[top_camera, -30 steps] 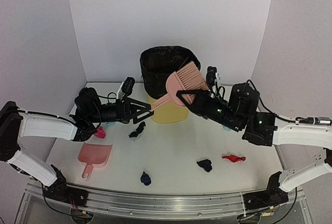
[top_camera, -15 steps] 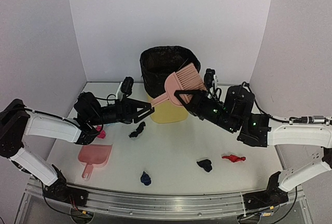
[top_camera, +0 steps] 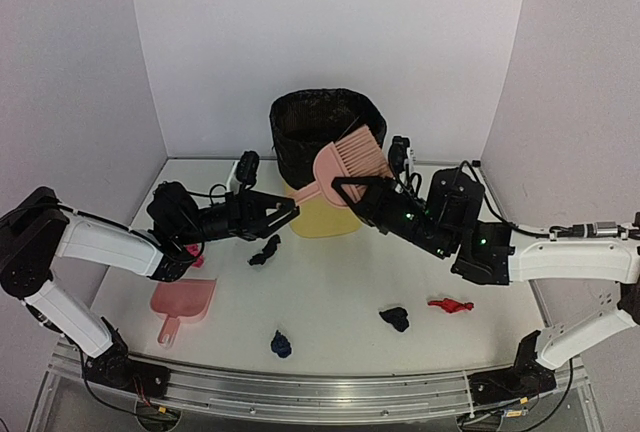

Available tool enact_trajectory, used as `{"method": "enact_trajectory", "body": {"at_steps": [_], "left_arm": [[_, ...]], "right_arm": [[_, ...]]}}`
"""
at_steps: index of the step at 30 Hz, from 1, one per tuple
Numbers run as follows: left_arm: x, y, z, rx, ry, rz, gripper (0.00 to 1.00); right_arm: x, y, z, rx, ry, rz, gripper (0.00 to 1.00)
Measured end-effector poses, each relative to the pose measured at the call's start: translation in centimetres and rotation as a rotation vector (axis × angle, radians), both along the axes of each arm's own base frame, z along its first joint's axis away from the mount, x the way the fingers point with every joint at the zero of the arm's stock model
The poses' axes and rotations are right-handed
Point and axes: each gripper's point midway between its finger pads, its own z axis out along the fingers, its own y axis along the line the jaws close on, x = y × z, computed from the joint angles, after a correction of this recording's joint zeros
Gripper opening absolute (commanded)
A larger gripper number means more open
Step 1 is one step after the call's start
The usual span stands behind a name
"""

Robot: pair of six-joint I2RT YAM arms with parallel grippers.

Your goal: Sweep away the paper scraps from the table

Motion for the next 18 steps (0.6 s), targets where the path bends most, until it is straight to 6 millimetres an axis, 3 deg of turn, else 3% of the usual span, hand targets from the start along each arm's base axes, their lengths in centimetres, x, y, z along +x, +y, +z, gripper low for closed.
{"method": "enact_trajectory", "body": {"at_steps": [6,10,12,13,14,18], "left_arm": [[0.4,0.0,-0.4,0.003,0.032,0.015,0.2],[0.6,0.0,-0.6,0.004,0.042,0.024,0.01],[0.6,0.0,-0.4,-0.005,0.041,0.022,0.0],[0.6,0.1,-0.2,-0.01,0.046,0.021,0.0],[0.6,0.1,-0.2,-0.011,0.05,0.02,0.0],[0.5,0.0,-0.2,0.005,0.052,0.029,0.0]], "right_arm": [[0.0,0.0,-0.6,0.008,0.012,0.0,0.0],[0.0,0.1,-0.5,0.016,0.013,0.001,0.0],[0.1,0.1,-0.8,0.011,0.014,-0.001,0.0],[0.2,0.0,-0.9,0.01,0.016,-0.001,0.05],[0.2,0.0,-1.0,0.008,0.015,-0.001,0.18],[0.2,-0.2,-2.1,-0.025,0.013,-0.007,0.77]]}}
